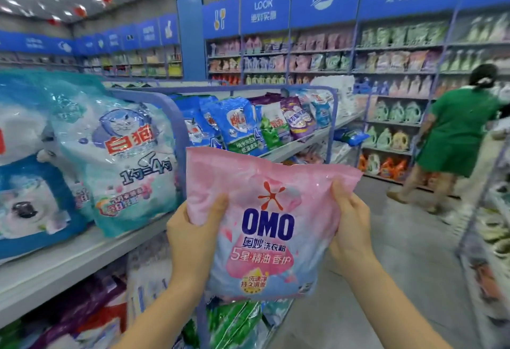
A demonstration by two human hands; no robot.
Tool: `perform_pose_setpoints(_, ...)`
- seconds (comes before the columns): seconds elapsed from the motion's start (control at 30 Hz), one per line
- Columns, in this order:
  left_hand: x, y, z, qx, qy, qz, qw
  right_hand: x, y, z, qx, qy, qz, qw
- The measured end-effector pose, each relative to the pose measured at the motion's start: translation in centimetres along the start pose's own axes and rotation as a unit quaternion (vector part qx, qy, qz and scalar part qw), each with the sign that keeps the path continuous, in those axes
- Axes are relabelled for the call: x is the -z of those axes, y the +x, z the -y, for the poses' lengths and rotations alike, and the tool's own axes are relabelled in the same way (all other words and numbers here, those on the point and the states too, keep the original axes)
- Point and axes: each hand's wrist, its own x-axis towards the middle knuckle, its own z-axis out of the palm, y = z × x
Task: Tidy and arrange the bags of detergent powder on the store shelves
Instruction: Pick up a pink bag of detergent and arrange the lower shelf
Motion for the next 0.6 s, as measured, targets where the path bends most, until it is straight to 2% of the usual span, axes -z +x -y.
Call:
perform_pose_setpoints(0.23, -12.4, 1.9, 4.6, 0.005, 0.008, 0.032, 0.999, 7.2, 10.1, 2.7, 0.031, -0.038, -0.022, 0.999)
perform_pose_setpoints(0.43, -25.1, 3.2, 7.4, 0.003, -0.014, 0.053, 0.998, 12.8, 21.4, 6.0, 0.047, -0.046, 0.021, 0.998)
perform_pose_setpoints(0.6, -33.5, 4.9, 11.0, 0.052, -0.076, 0.124, 0.988, 17.6, 29.1, 7.4, 0.051, -0.057, 0.05, 0.996)
